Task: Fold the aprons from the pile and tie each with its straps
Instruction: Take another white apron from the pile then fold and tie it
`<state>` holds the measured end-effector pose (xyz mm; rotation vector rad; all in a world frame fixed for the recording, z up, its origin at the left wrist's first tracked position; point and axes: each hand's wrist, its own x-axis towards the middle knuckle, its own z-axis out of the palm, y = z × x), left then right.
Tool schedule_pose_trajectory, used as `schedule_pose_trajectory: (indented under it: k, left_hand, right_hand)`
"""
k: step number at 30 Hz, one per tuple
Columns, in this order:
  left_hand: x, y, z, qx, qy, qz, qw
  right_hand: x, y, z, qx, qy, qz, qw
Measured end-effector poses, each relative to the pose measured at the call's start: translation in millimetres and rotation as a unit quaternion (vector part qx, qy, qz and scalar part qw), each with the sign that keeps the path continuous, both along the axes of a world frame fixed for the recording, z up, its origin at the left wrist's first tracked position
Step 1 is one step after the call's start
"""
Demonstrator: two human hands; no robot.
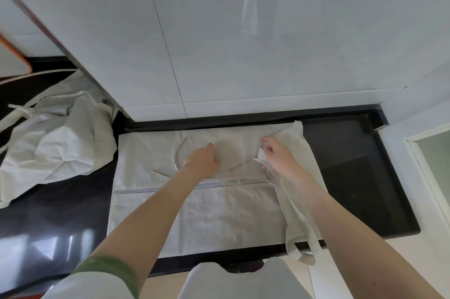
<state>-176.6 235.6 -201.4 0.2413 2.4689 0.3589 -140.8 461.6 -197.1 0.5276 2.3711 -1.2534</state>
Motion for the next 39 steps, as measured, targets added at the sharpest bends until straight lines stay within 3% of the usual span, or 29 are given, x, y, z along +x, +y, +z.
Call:
schedule_pose_trajectory:
  k: [4, 7, 11, 13, 17, 19, 21, 24, 28, 32, 34, 35, 37, 38, 39]
  left_hand:
    - [-17, 4, 8, -0.002, 0.069, -0.012, 0.998]
    - [-30, 4, 8, -0.009, 0.095, -0.012, 0.995]
    - [-36, -10, 1, -0.077, 0.03, 0.01, 0.997]
    - [-33, -19, -2, -0.029, 0.011, 0.011, 0.999]
    - [-29, -31, 0, 0.079, -0.062, 0.068, 0.993]
    - [-28, -33, 1, 0.091, -0.062, 0.064, 0.992]
    - [-24, -34, -3, 0.077, -0.041, 0.025, 0.996]
    - [-18, -38, -10, 0.06, -0.043, -0.035, 0.997]
    - [-12, -35, 5, 0.167, -0.156, 0.024, 0.973]
    - [1, -6, 8, 0.019, 0.029, -0.08, 0.996]
    - [9, 6, 6, -0.031, 0.15, -0.062, 0.986]
    - [12, 10, 3, 0.006, 0.225, -0.031, 0.974]
    - [21, 26, 1, 0.222, 0.364, 0.067, 0.902]
    - [25, 33, 7, 0.305, 0.377, 0.105, 0.868]
    - [29, 42, 14, 0.342, 0.36, 0.122, 0.859]
  right_hand:
    - [-14, 5, -4, 0.178, 0.057, 0.064, 0.98]
    - [-28, 5, -5, 0.25, 0.087, 0.12, 0.957]
    - [-41, -6, -2, 0.206, 0.077, 0.207, 0.953]
    - [-42, -22, 2, 0.175, 0.071, 0.262, 0.946]
    - [-29, -69, 3, 0.163, 0.056, 0.453, 0.875]
    - [-21, -87, -4, 0.192, 0.073, 0.523, 0.827]
    - [-16, -95, -7, 0.213, 0.097, 0.538, 0.81]
    - [-13, -94, -3, 0.181, 0.109, 0.484, 0.849]
    - [-8, -76, 4, 0.137, 0.074, 0.33, 0.931]
    - [-6, -61, 10, 0.092, 0.054, 0.253, 0.962]
    - [-5, -57, 19, 0.05, 0.048, 0.208, 0.976]
    - [-5, -56, 23, 0.021, 0.046, 0.184, 0.982]
    - [-3, -48, 30, -0.034, 0.051, 0.143, 0.988]
    - [-3, -46, 31, -0.058, 0.058, 0.127, 0.988]
    - [-2, -42, 34, -0.081, 0.069, 0.104, 0.989]
